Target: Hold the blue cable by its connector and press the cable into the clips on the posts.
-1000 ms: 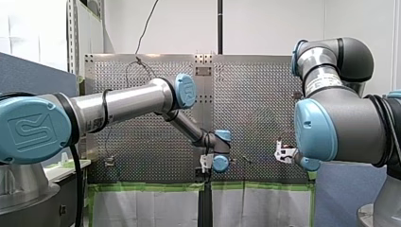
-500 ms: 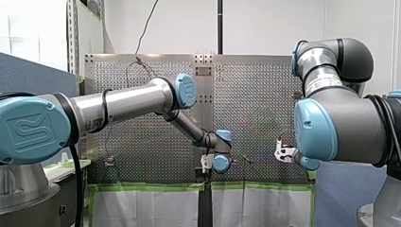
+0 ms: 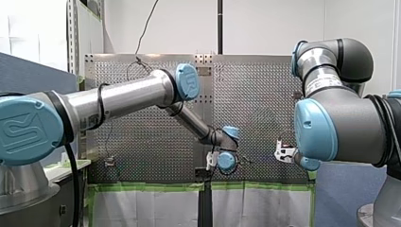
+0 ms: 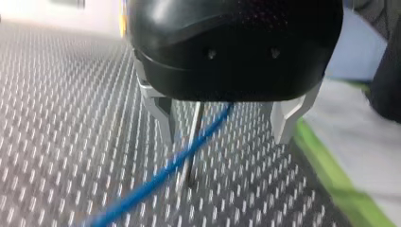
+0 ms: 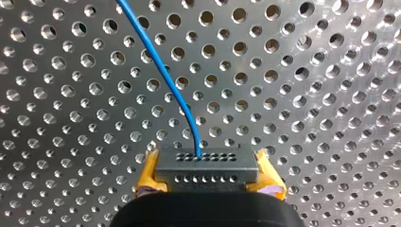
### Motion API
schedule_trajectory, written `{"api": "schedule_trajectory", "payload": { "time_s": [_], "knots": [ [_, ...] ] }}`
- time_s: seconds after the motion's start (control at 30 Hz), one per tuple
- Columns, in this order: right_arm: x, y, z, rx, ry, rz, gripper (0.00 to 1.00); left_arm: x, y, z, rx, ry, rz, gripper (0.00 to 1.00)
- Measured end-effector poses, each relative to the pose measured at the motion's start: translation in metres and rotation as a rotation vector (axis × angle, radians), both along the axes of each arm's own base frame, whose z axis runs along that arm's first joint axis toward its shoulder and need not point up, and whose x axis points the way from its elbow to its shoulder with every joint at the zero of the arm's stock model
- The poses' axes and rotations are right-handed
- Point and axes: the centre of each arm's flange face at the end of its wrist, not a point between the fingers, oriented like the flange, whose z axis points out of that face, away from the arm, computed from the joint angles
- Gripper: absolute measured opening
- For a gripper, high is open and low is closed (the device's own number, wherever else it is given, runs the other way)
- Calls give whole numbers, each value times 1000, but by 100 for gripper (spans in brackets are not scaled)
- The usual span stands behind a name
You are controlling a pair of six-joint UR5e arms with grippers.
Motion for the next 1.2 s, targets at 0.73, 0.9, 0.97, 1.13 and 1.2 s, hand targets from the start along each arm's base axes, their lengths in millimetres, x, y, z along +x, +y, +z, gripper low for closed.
{"api": "schedule_trajectory", "payload": {
  "time_s": [0.73,0.9,0.97,1.13,1.2],
  "knots": [
    [0,2,-4,15,-1,0,0,-47,-41,10,-22,15,-116,100],
    [0,2,-4,15,-1,0,0,-52,-47,11,-53,7,-120,100],
    [0,2,-4,15,-1,0,0,-54,-48,10,-53,9,-121,100],
    [0,2,-4,15,-1,0,0,-58,-47,6,-49,15,-123,100],
    [1,2,-4,15,-1,1,0,-58,-47,6,-50,15,-124,100]
  ]
}}
